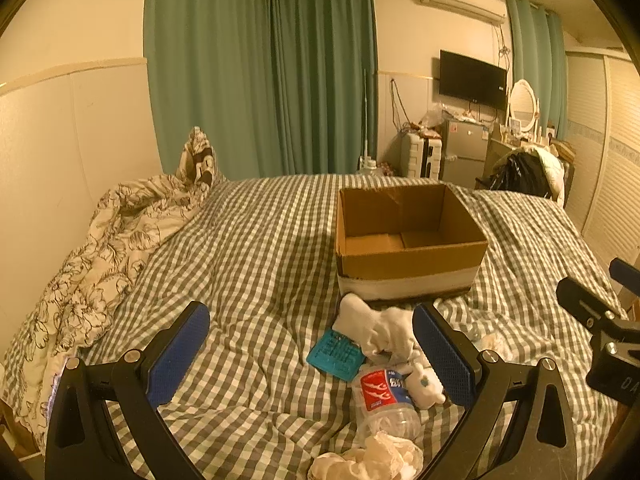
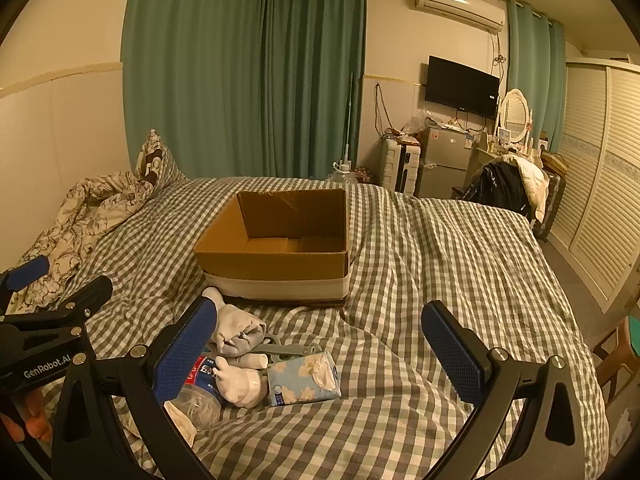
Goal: Organize objects
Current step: 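Grasp the lace cloth with the left tool while the right tool grasps the white bear figurine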
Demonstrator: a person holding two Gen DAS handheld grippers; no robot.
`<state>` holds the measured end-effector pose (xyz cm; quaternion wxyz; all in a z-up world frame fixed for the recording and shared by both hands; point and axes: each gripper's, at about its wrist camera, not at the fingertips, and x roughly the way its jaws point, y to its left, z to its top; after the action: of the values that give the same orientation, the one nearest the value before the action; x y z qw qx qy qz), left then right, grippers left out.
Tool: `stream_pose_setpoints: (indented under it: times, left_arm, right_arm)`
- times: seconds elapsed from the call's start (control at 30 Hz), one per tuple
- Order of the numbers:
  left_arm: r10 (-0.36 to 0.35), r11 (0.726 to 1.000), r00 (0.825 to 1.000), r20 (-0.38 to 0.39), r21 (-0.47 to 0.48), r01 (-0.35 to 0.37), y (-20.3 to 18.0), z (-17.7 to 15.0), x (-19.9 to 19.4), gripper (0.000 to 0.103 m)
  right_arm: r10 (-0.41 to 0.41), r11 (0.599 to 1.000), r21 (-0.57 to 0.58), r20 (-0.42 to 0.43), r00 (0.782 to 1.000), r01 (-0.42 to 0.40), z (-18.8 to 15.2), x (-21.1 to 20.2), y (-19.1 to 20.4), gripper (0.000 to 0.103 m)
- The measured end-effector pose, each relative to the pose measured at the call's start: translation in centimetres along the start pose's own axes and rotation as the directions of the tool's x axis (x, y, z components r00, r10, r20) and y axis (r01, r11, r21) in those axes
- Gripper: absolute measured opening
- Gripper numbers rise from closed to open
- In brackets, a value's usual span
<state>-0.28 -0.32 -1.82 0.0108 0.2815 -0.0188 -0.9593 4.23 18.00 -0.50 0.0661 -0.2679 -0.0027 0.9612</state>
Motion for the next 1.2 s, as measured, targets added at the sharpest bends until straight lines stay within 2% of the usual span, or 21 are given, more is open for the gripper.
stream_pose_setpoints:
  times: [0.17,0.3,0.47,0.67,0.77,0.8,0.83,0.9,1.0,1.07,1.2]
  left_arm:
    - [-0.006,1.0,0.999,-0.053,0.0,0.006,0.1,-1.0,1.3,0.103]
    - [-0.016,1.0,0.99,-0.138,0.01,0.017,-0.1,-2.4,3.3,0.102]
    - [-0.052,0.998,0.966,-0.252,0.027,0.06,-0.9,-5.0,5.2,0.099]
    - [-0.111,0.986,0.934,-0.339,0.084,0.148,-2.7,-8.2,5.5,0.095]
    - [-0.125,0.977,0.913,-0.388,0.113,0.182,-3.4,-9.5,5.7,0.08]
    - [-0.144,0.972,0.9,-0.412,0.11,0.206,-3.5,-10.1,5.8,0.068]
    - [-0.164,0.968,0.89,-0.426,0.106,0.229,-3.6,-10.4,5.8,0.051]
    - [-0.2,0.957,0.87,-0.451,0.101,0.273,-3.8,-11.0,5.7,0.026]
    - [-0.193,0.956,0.884,-0.426,0.122,0.267,-3.6,-10.7,5.1,0.015]
    - [-0.195,0.957,0.898,-0.395,0.123,0.262,-2.9,-9.9,4.6,0.014]
    - [-0.163,0.974,0.927,-0.338,0.094,0.206,-0.6,-7.9,4.2,0.014]
  right_arm:
    - [-0.007,1.0,0.0,-0.027,1.0,0.007,-0.4,0.8,-0.2,0.103]
    - [-0.009,1.0,0.006,-0.065,0.998,0.009,-1.0,2.1,-0.5,0.103]
    - [-0.009,1.0,0.008,-0.127,0.992,0.01,-2.2,4.1,-0.6,0.103]
    - [-0.015,1.0,0.006,-0.173,0.985,0.016,-2.9,5.2,-0.6,0.103]
    - [-0.022,1.0,-0.005,-0.179,0.984,0.022,-3.0,5.2,-0.3,0.103]
    - [-0.024,1.0,-0.011,-0.181,0.983,0.023,-3.0,5.2,-0.2,0.103]
    - [-0.024,1.0,-0.017,-0.182,0.983,0.022,-3.0,5.2,0.0,0.103]
    - [-0.022,0.999,-0.032,-0.19,0.982,0.017,-3.1,5.1,0.5,0.103]
    - [-0.017,0.998,-0.06,-0.204,0.979,0.004,-3.4,5.2,1.5,0.103]
    - [-0.01,0.997,-0.081,-0.22,0.976,-0.008,-3.6,5.5,2.4,0.103]
    - [0.0,0.992,-0.12,-0.252,0.968,-0.031,-4.3,6.5,4.0,0.103]
